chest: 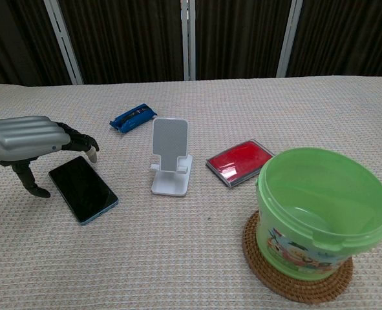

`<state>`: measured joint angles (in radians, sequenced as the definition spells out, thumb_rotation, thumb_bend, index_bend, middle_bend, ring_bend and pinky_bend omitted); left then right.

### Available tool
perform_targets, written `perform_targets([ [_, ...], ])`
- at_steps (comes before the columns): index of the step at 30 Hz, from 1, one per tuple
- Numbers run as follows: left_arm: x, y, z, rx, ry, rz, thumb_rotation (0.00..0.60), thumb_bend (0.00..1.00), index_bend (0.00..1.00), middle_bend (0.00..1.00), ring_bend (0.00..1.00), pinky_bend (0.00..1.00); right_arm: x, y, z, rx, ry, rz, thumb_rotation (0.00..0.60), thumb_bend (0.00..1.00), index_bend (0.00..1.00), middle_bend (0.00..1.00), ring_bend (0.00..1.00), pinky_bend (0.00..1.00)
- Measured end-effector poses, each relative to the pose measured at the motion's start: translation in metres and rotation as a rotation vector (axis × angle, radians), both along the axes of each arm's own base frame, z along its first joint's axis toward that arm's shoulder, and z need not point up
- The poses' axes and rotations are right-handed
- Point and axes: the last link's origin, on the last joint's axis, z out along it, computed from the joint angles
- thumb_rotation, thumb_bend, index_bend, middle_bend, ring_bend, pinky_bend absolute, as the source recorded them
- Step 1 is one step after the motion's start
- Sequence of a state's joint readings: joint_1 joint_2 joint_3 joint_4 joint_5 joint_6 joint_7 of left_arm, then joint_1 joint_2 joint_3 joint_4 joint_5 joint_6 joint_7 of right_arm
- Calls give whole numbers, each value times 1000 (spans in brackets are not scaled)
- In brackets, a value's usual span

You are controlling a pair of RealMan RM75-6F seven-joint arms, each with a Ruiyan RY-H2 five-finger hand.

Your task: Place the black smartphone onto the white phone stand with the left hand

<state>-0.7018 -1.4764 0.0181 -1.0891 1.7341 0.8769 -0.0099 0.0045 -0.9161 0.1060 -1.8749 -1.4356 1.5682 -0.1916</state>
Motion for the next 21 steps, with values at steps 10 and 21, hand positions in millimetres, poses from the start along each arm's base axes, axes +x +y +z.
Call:
perform_targets([
  [10, 13, 1, -18, -33, -10, -48, 600, 0, 255, 132, 179, 192, -1, 1, 3, -10, -6, -1, 600, 0, 0, 0, 0, 0],
  [21, 18, -3, -30, -57, 13, -62, 600, 0, 344, 207, 258, 269, -2, 0, 5, -11, -11, -5, 600, 0, 0, 0, 0, 0],
])
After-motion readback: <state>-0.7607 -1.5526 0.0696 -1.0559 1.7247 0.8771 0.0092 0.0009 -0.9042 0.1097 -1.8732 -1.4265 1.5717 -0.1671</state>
